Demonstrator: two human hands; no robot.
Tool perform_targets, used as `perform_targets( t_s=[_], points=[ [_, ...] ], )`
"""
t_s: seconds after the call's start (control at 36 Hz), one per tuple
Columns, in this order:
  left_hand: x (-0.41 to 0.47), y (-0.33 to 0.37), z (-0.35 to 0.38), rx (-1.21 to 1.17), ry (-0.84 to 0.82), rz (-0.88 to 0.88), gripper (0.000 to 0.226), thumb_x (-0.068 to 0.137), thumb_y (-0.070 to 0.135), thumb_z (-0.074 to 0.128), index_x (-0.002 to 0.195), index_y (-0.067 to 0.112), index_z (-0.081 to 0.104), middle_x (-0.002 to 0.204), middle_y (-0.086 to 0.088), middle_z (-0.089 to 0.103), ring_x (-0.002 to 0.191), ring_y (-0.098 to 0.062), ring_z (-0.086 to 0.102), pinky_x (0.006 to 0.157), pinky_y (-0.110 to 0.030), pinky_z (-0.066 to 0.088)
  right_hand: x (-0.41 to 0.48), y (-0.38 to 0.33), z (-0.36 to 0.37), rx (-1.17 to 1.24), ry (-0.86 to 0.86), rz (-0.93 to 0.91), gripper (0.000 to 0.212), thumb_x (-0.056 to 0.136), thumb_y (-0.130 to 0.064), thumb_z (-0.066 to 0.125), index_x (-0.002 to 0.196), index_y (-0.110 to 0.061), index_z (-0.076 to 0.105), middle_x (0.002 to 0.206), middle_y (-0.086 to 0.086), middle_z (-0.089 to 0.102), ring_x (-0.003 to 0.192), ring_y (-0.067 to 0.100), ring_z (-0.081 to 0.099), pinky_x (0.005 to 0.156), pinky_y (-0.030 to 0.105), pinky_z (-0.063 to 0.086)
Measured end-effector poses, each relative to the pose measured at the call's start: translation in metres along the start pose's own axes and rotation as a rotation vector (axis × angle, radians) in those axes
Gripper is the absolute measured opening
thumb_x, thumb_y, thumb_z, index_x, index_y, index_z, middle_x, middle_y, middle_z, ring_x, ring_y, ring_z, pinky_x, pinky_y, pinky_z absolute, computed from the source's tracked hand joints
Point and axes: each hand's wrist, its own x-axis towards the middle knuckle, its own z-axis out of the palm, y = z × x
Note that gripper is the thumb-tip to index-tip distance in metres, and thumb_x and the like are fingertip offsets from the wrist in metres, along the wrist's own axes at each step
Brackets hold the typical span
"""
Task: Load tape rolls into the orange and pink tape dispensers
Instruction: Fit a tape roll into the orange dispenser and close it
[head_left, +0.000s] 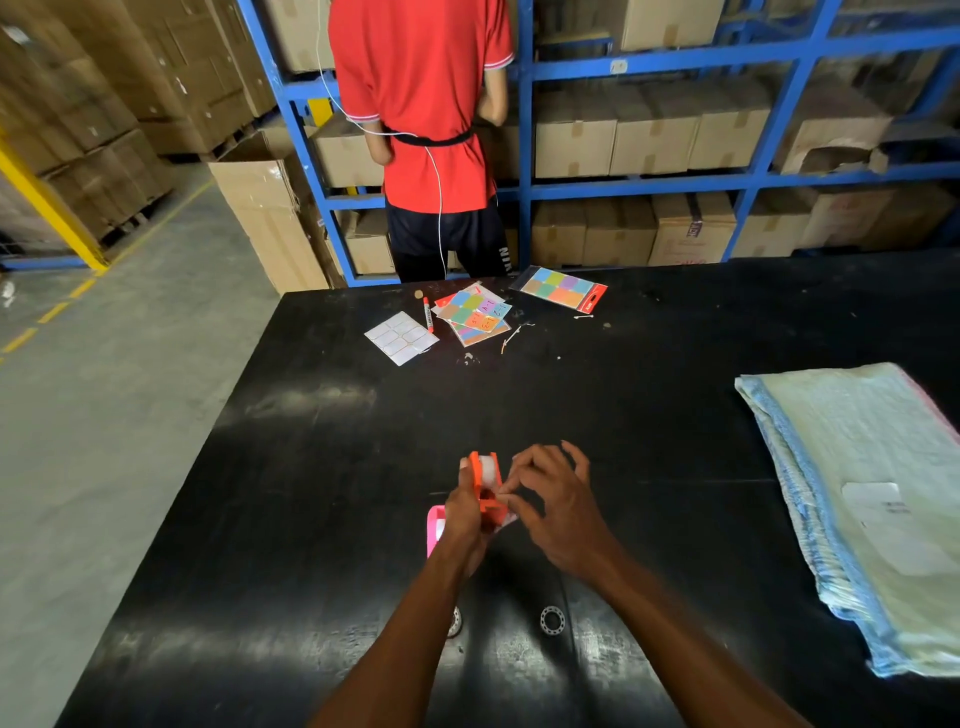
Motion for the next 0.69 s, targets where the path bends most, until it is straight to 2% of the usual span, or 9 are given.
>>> perform_targets(
  t_s=[0.11,0.31,0.44,0.5,0.56,0.64,0.69],
  points=[
    [0.005,0.0,-0.005,0.012,0.041,-0.011,0.048,0.096,0.051,0.046,0.082,0.012,0.069,0.064,-0.004,0.073,0.065,-0.02,0.068,0.07,-0.034,0.052,-0.009,-0.002,0.005,-0.015,-0.068,-0.029,0.005,0.089,-0.032,0.062,0.087,-0.028,0.066,0.101,-0.011,0.057,0.11,0.007,0.052,0.118,0.04,0.012],
    [0.01,-0.008,-0.013,0.021,0.06,-0.021,0.05,0.095,0.054,0.045,0.08,0.01,0.067,0.062,-0.006,0.07,0.059,-0.018,0.066,0.061,-0.031,0.054,-0.027,-0.005,0.025,-0.059,-0.118,-0.022,0.005,0.086,-0.033,0.061,0.087,-0.031,0.066,0.099,-0.013,0.055,0.106,0.006,0.049,0.113,0.043,0.017],
    [0.006,-0.017,-0.013,0.003,-0.013,-0.064,0.054,0.094,0.055,0.046,0.1,0.006,0.068,0.074,-0.009,0.074,0.068,-0.02,0.071,0.063,-0.031,0.055,-0.035,-0.005,0.033,-0.133,-0.069,0.027,0.008,0.084,-0.031,0.06,0.087,-0.034,0.067,0.096,-0.012,0.053,0.101,0.011,0.051,0.108,0.043,0.022],
    [0.005,-0.019,-0.015,-0.005,-0.041,-0.079,0.058,0.094,0.057,0.045,0.106,0.005,0.068,0.079,-0.011,0.074,0.072,-0.021,0.071,0.065,-0.031,0.056,-0.037,-0.004,0.034,-0.146,-0.082,0.032,0.014,0.086,-0.035,0.056,0.089,-0.036,0.07,0.097,-0.013,0.053,0.103,0.008,0.049,0.108,0.044,0.022],
    [0.003,-0.018,-0.016,0.017,-0.055,-0.078,0.061,0.094,0.059,0.043,0.103,0.005,0.069,0.078,-0.011,0.074,0.072,-0.022,0.071,0.067,-0.032,0.056,-0.041,-0.001,0.034,-0.138,-0.088,0.038,0.018,0.088,-0.042,0.054,0.09,-0.037,0.071,0.098,-0.014,0.053,0.105,0.005,0.046,0.11,0.045,0.019],
    [0.001,-0.017,-0.016,0.035,-0.093,-0.085,0.067,0.09,0.067,0.04,0.098,0.007,0.071,0.079,-0.011,0.073,0.072,-0.022,0.07,0.072,-0.032,0.057,-0.048,0.002,0.034,-0.048,-0.048,0.088,0.026,0.093,-0.048,0.051,0.089,-0.034,0.072,0.095,-0.016,0.051,0.101,-0.005,0.04,0.109,0.039,0.02],
    [0.002,-0.017,-0.015,0.02,-0.092,-0.081,0.072,0.087,0.07,0.042,0.103,0.006,0.071,0.081,-0.011,0.071,0.073,-0.022,0.069,0.072,-0.033,0.057,-0.049,0.003,0.032,0.006,-0.001,0.173,0.028,0.094,-0.05,0.049,0.087,-0.032,0.069,0.093,-0.016,0.051,0.096,-0.01,0.037,0.104,0.034,0.026]
  ],
)
